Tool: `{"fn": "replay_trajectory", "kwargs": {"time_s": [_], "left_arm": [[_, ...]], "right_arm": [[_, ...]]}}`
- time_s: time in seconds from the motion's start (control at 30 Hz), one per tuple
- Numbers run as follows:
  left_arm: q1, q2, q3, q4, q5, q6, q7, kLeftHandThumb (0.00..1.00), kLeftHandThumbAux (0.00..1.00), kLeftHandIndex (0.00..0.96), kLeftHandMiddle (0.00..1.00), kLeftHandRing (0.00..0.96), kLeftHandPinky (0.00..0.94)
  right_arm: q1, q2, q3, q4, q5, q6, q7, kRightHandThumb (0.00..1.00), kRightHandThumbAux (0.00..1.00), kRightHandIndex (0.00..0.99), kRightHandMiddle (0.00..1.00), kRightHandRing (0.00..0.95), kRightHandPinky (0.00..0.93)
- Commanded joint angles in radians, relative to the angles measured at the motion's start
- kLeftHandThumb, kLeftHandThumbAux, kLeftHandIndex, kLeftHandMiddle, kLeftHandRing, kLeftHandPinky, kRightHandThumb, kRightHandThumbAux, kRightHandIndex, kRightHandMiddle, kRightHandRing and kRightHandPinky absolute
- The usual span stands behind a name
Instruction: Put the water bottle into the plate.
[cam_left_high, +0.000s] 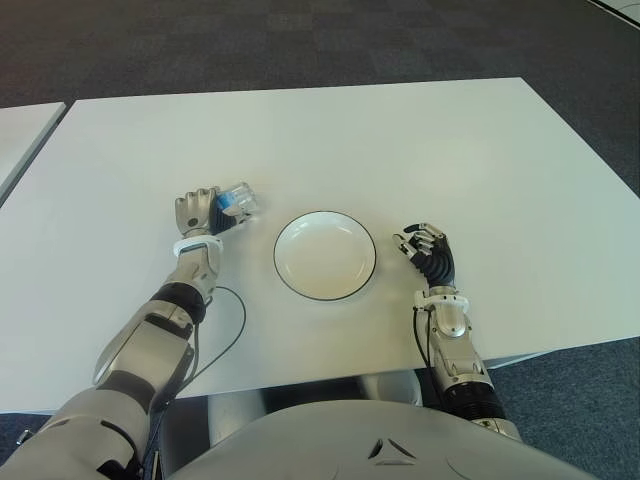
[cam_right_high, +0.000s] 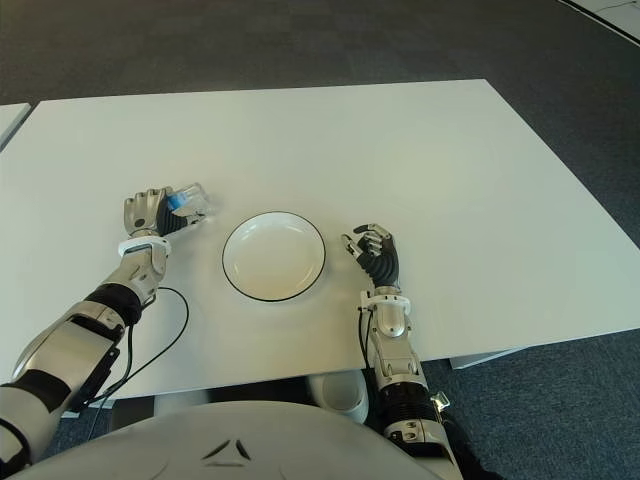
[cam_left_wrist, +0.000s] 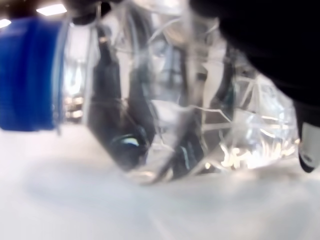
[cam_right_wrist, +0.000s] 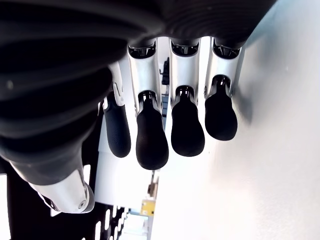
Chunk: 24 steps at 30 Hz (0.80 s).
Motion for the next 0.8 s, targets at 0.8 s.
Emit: {"fn": "replay_trajectory", "kwargs": {"time_s": [0.8], "left_arm": [[0.153, -0.016, 0.101, -0.107, -0.141, -0.097, -0.127, 0.85, 0.668, 0.397, 0.536, 0.802, 0.79]], "right_arm": [[0.023, 0.004, -0.003, 0.022, 0.006, 0.035, 0.003, 0.701, 0.73, 0.436, 0.742, 0.728, 0.712]]}}
